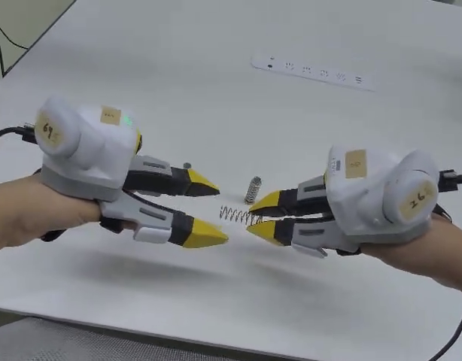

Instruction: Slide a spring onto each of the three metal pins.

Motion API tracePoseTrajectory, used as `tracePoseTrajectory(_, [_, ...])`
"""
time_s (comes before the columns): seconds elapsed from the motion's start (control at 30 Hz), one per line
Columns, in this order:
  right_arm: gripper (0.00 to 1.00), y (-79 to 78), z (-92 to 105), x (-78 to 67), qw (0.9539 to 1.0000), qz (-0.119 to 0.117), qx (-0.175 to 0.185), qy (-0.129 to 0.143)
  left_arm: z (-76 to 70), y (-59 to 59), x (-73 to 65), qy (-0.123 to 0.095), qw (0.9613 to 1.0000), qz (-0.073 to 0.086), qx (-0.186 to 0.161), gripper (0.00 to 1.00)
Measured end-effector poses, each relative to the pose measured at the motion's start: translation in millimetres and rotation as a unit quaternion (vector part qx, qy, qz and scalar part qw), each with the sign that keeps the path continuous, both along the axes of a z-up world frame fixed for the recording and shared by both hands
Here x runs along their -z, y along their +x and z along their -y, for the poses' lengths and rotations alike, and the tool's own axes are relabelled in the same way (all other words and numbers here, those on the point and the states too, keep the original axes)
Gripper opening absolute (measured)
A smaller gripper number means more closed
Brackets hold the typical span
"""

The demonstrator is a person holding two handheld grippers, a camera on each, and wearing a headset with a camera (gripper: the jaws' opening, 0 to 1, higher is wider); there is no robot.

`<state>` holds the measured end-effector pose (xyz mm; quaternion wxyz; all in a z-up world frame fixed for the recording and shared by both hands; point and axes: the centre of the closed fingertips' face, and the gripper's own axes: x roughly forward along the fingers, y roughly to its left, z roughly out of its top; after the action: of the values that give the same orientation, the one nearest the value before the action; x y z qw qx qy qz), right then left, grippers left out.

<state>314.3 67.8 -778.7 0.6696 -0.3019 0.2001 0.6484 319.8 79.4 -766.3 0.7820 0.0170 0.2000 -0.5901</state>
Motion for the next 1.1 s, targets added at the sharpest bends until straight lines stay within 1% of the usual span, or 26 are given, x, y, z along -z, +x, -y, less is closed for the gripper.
tracePoseTrajectory(0.07, [0.07, 0.0, -0.5, -0.8, 1.0000, 0.000, 0.000, 0.002, 3.1, 0.4, -1.7, -0.003, 1.0000, 0.005, 0.003, 0.30])
tracePoseTrajectory(0.17, [0.07, -0.4, -1.1, -1.4, 1.0000, -0.001, -0.001, 0.004, 5.1, 1.1, -2.7, -0.007, 1.0000, 0.003, 0.004, 0.25])
tracePoseTrajectory(0.3, [0.07, -2.5, -2.5, -2.9, 0.9999, -0.007, -0.003, 0.009, 7.4, 2.9, -3.0, -0.010, 0.9999, 0.003, 0.004, 0.21])
tracePoseTrajectory(0.33, [0.07, -3.0, -2.8, -3.5, 0.9999, -0.006, -0.004, 0.009, 8.2, 2.8, -3.1, -0.013, 0.9999, -0.002, 0.004, 0.20])
tracePoseTrajectory(0.43, [0.07, -2.0, -3.9, -5.2, 0.9999, -0.005, -0.004, 0.012, 9.4, 1.7, -1.6, -0.009, 0.9999, 0.001, 0.009, 0.15])
tracePoseTrajectory(0.5, [0.07, -1.2, -4.3, -6.2, 0.9999, -0.006, -0.002, 0.014, 10.7, 0.9, -2.3, -0.011, 0.9999, 0.001, 0.010, 0.12])
tracePoseTrajectory(0.57, [0.07, -2.2, -4.7, -7.3, 0.9998, -0.011, -0.003, 0.017, 12.0, 0.3, -3.4, -0.013, 0.9998, 0.001, 0.012, 0.08])
tracePoseTrajectory(0.6, [0.07, -2.4, -4.8, -7.4, 0.9998, -0.011, -0.002, 0.017, 11.6, 1.7, -3.5, -0.012, 0.9999, 0.006, 0.010, 0.07])
tracePoseTrajectory(0.63, [0.07, -1.8, -4.8, -7.8, 0.9998, -0.008, -0.003, 0.018, 12.2, 0.5, -3.7, -0.014, 0.9998, 0.004, 0.013, 0.07])
tracePoseTrajectory(0.77, [0.07, -2.9, -3.9, -7.4, 0.9998, -0.010, -0.003, 0.017, 12.6, -2.9, -2.1, -0.011, 0.9996, 0.005, 0.024, 0.04])
tracePoseTrajectory(0.83, [0.07, -4.8, -3.6, -6.6, 0.9997, -0.015, -0.003, 0.019, 13.1, -4.5, -1.7, -0.010, 0.9995, 0.006, 0.029, 0.03])
tracePoseTrajectory(0.87, [0.07, -5.5, -3.4, -6.0, 0.9997, -0.016, -0.003, 0.018, 13.9, -4.5, -1.2, -0.008, 0.9994, 0.009, 0.032, 0.03])
tracePoseTrajectory(0.97, [0.07, -7.8, -2.5, -4.5, 0.9996, -0.024, -0.003, 0.016, 15.3, -6.7, -0.2, -0.007, 0.9991, 0.008, 0.040, 0.03])
tracePoseTrajectory(1.07, [0.08, -10.3, -1.3, -4.0, 0.9992, -0.037, 0.002, 0.017, 17.5, -9.0, -0.6, -0.006, 0.9987, 0.007, 0.051, 0.03])
tracePoseTrajectory(1.1, [0.09, -10.4, -0.8, -4.2, 0.9992, -0.037, 0.002, 0.017, 18.0, -9.5, -0.8, -0.006, 0.9985, 0.008, 0.053, 0.02])
